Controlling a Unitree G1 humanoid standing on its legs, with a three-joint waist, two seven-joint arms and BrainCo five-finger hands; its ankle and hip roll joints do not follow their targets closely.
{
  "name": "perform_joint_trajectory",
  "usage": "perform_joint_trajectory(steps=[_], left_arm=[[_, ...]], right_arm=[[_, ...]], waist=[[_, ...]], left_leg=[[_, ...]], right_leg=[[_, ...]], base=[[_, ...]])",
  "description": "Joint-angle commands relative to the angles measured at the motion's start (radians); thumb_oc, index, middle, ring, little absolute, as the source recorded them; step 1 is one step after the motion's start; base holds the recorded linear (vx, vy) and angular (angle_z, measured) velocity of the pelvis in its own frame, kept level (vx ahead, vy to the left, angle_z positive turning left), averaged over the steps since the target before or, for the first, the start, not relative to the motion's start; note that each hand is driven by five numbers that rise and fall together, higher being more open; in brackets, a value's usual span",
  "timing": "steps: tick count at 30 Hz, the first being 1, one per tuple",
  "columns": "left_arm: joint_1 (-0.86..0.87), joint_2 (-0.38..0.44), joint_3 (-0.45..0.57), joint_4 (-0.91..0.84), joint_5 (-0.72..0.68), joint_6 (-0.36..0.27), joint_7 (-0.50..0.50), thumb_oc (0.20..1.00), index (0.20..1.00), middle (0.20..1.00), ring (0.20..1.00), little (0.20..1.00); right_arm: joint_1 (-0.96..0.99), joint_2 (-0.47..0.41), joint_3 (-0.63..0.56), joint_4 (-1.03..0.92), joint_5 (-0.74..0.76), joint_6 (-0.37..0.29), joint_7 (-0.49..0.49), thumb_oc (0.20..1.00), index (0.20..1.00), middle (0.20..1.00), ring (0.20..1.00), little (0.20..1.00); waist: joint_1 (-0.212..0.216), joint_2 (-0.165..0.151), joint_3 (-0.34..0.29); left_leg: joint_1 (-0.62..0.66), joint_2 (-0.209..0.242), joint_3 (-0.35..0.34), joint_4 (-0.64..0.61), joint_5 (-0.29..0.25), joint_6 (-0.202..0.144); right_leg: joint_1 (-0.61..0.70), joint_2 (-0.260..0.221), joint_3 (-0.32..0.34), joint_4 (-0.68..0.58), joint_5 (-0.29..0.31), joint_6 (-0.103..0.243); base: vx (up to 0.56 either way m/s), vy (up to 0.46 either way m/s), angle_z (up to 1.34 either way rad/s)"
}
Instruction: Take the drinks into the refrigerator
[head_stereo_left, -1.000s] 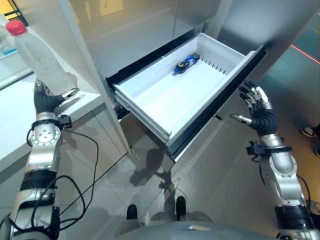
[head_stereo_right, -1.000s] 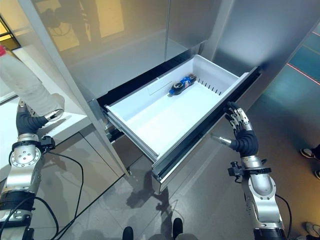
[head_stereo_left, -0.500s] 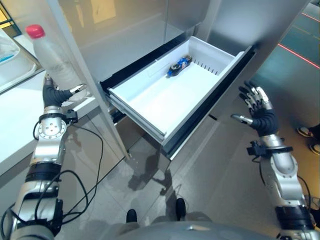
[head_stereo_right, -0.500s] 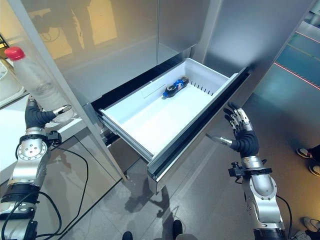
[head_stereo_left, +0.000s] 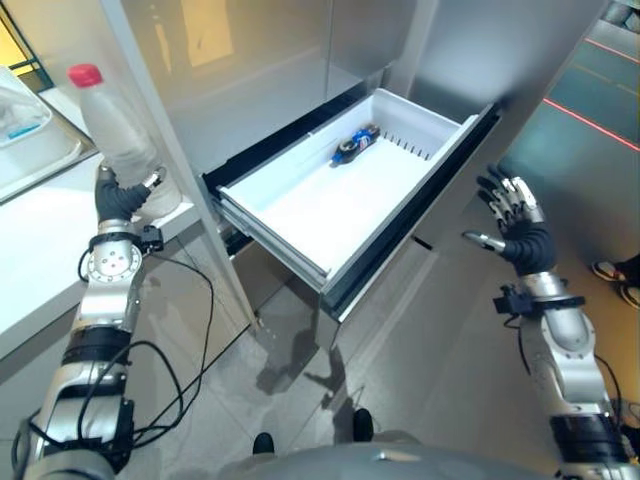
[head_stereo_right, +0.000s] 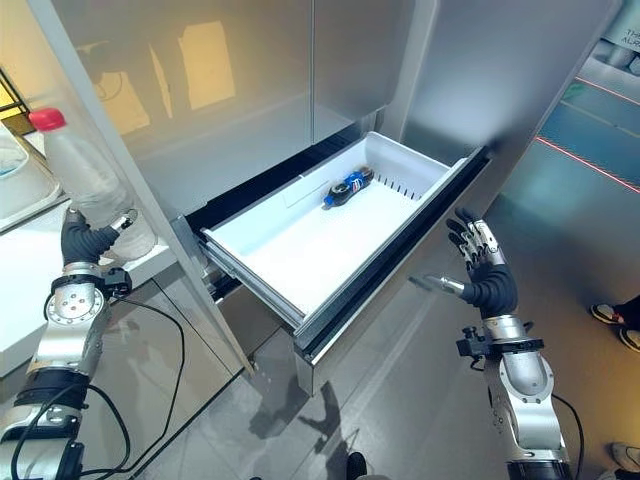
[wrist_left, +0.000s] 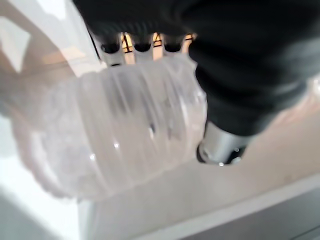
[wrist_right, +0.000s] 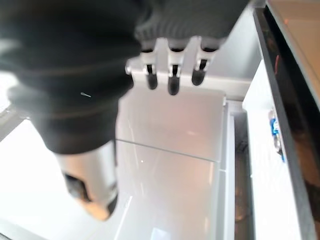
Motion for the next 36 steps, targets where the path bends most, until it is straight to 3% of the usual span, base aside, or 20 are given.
perform_joint_trajectory(steps=[1, 10, 18, 26, 36], left_arm=[[-0.165, 0.004, -0.044, 0.057, 0.047, -0.045, -0.024, 0.200, 0.200, 0.200, 0.200, 0.200], [-0.132, -0.019, -0.038, 0.020, 0.012, -0.059, -0.035, 0.200, 0.200, 0.200, 0.200, 0.200], [-0.031, -0.041, 0.037, -0.138, -0.117, -0.108, -0.079, 0.200, 0.200, 0.200, 0.200, 0.200], [0.066, -0.024, 0.090, -0.278, -0.159, -0.136, -0.126, 0.200, 0.200, 0.200, 0.200, 0.200], [0.296, -0.070, 0.091, -0.608, -0.323, -0.122, -0.357, 0.200, 0.200, 0.200, 0.200, 0.200]], right_arm=[[-0.050, -0.008, -0.066, -0.103, 0.038, -0.049, 0.004, 1.000, 1.000, 1.000, 1.000, 1.000], [-0.059, -0.011, -0.054, -0.098, 0.042, -0.045, 0.010, 1.000, 1.000, 1.000, 1.000, 1.000], [-0.046, -0.020, -0.064, -0.082, 0.034, -0.029, 0.025, 1.000, 1.000, 1.000, 1.000, 1.000], [-0.047, -0.033, -0.078, -0.062, 0.026, -0.024, 0.029, 1.000, 1.000, 1.000, 1.000, 1.000], [-0.071, -0.108, -0.096, -0.043, 0.022, -0.002, 0.070, 1.000, 1.000, 1.000, 1.000, 1.000]], waist=[[-0.017, 0.016, 0.038], [-0.015, 0.015, 0.037], [-0.004, 0.012, 0.035], [0.013, 0.014, 0.024], [0.044, 0.011, 0.009]], left_leg=[[0.079, -0.063, -0.029, 0.010, -0.137, 0.082], [0.076, -0.066, -0.030, 0.010, -0.131, 0.083], [0.067, -0.072, -0.035, 0.012, -0.118, 0.083], [0.071, -0.074, -0.044, 0.011, -0.124, 0.084], [0.071, -0.079, -0.057, 0.017, -0.122, 0.087]], right_leg=[[0.092, 0.049, -0.022, 0.039, -0.153, -0.005], [0.092, 0.045, -0.028, 0.040, -0.146, -0.006], [0.091, 0.041, -0.034, 0.036, -0.133, -0.008], [0.101, 0.039, -0.040, 0.035, -0.139, -0.007], [0.109, 0.036, -0.048, 0.033, -0.134, -0.010]], base=[[0.00, 0.000, 0.00], [-0.01, 0.001, 0.00], [-0.01, 0.001, 0.00], [-0.01, 0.000, 0.00], [-0.01, -0.004, 0.03]])
